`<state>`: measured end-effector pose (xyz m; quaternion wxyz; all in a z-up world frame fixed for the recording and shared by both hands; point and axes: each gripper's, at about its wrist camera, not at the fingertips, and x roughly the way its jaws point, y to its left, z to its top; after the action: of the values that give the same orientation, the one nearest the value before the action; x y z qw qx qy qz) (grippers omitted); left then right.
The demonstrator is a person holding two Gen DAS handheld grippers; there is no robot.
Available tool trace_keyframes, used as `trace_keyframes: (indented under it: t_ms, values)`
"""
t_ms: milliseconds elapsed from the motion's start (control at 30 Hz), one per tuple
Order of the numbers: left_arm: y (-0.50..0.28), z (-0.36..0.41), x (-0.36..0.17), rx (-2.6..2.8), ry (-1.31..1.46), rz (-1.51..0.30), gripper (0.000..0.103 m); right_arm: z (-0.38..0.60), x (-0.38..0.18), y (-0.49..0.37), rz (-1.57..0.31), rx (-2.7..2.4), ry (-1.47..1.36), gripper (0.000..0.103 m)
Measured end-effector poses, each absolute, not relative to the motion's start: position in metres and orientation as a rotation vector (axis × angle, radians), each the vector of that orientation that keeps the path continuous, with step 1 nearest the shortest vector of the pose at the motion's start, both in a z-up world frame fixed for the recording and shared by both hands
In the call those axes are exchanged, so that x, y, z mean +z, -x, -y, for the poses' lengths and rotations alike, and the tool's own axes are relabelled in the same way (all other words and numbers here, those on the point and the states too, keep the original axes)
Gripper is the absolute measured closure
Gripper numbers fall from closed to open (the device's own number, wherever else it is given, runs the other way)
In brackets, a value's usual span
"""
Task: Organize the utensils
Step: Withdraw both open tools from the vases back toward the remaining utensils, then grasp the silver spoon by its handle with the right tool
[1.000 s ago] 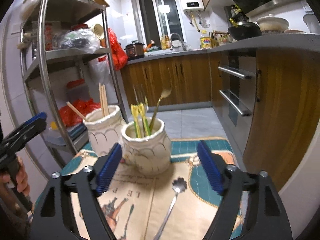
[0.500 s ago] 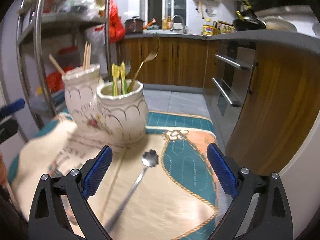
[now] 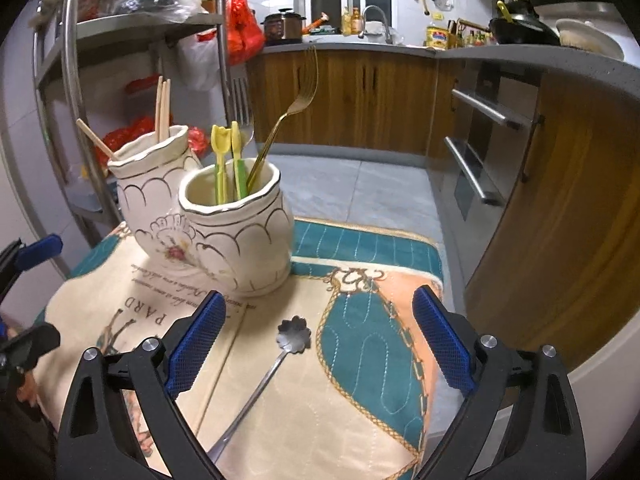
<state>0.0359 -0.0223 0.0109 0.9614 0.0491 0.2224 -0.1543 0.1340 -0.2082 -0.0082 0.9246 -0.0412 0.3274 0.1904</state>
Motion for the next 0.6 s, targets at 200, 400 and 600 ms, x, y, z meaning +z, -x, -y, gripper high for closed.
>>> trace_keyframes:
  t_ms: [200,400,600]
  values:
    - [-0.043,0.021,0.004,-0.31,-0.081,-0.48,0.006,0.208,-0.033,-0.145,-0.777,0.415,0.062,0.036]
    - [-0.048,0.021,-0.003,-0.323,-0.056,-0.506,0.006,0.203,-0.043,-0.151,-0.845,0.461,0.037,0.056]
    - [-0.048,0.021,-0.005,-0.343,-0.052,-0.514,0.006,0.198,-0.056,-0.164,-0.912,0.472,0.021,0.065]
